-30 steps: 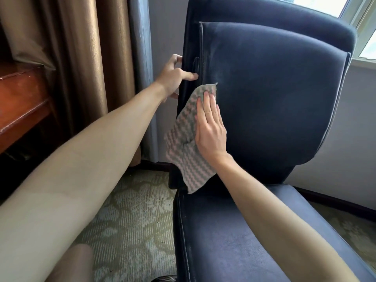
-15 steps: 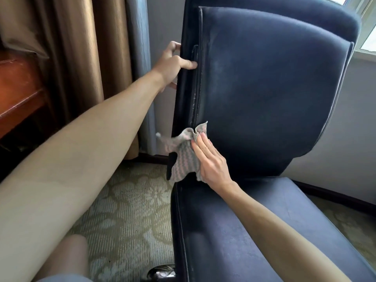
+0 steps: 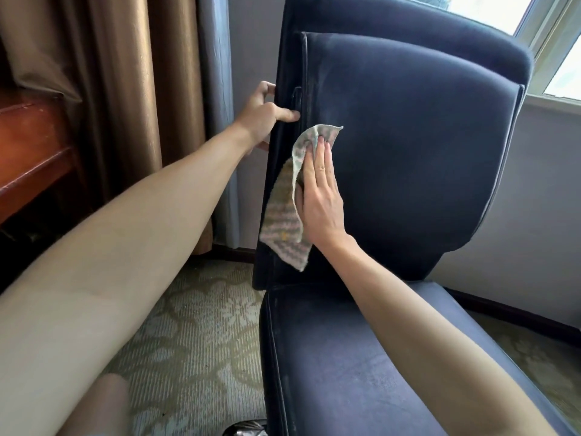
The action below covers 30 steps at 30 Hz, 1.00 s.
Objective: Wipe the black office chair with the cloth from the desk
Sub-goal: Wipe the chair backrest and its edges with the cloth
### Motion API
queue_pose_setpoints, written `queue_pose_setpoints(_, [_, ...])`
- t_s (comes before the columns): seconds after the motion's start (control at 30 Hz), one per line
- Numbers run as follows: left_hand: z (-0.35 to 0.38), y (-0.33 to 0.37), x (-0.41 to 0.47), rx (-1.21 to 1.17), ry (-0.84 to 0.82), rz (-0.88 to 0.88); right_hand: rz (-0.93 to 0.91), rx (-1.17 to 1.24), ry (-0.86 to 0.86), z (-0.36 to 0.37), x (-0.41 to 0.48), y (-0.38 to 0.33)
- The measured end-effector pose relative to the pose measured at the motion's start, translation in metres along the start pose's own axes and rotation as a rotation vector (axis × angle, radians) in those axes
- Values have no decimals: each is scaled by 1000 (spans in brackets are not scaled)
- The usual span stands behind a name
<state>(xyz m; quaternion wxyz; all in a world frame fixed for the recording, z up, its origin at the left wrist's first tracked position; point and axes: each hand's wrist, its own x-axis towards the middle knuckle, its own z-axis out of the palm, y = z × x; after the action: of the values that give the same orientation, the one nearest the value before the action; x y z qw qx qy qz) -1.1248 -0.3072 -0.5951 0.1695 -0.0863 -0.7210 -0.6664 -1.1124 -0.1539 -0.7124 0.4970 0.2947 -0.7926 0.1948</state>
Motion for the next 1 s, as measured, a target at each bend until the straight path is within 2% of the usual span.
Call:
queue_pose_setpoints(0.4, [-1, -4, 7, 20, 7, 16, 52, -14, -45, 3, -22, -3])
queue_pose_setpoints(0.67, [0, -13, 21, 103, 2, -30, 239, 9, -28, -9, 33, -9])
queue_pose_setpoints(0.87, [-9, 12, 5, 173, -28, -73, 409, 30, -208, -39, 90, -12])
queue_pose_setpoints(1.0, [-5, 40, 4, 309, 59, -48, 465, 33, -286, -66, 113, -19])
